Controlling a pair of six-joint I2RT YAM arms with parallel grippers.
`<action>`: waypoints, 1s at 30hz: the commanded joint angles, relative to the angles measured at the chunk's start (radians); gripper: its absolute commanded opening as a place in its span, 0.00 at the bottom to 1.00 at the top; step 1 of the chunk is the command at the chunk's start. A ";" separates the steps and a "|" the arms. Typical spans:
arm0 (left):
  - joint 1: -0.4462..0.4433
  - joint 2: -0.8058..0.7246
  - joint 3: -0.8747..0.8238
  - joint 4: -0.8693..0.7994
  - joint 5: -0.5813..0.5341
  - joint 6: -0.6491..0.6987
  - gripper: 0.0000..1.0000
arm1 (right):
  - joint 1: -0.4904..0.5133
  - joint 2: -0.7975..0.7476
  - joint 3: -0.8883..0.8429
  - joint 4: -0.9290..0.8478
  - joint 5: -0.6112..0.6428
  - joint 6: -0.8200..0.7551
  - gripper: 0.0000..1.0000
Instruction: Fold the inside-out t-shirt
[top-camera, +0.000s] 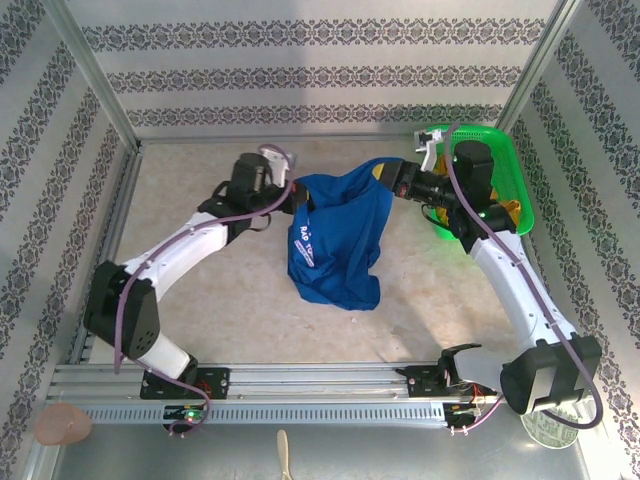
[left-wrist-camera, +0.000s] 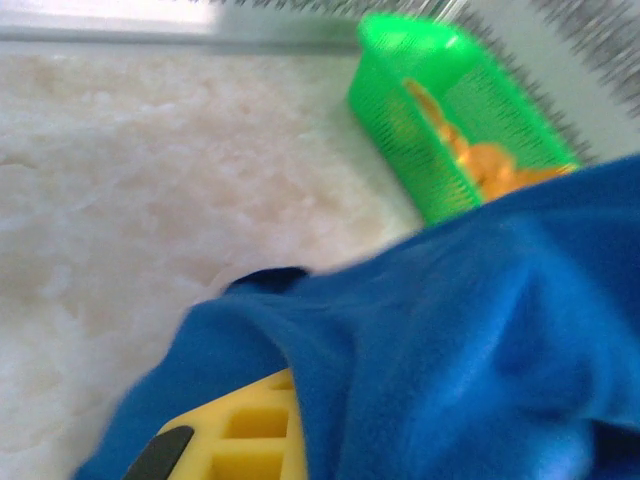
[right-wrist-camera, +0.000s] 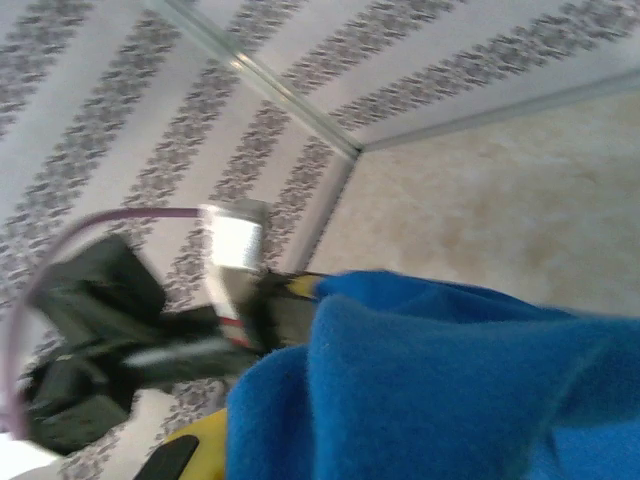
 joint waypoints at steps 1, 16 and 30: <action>0.035 -0.097 -0.009 0.209 0.263 -0.157 0.00 | 0.004 0.052 -0.078 0.021 0.103 -0.048 0.00; 0.088 -0.109 -0.098 0.734 0.473 -0.599 0.00 | 0.161 -0.215 -0.272 -0.107 0.397 -0.140 0.65; 0.088 -0.098 -0.076 0.777 0.480 -0.678 0.00 | 0.406 -0.035 -0.365 0.360 0.462 0.146 0.43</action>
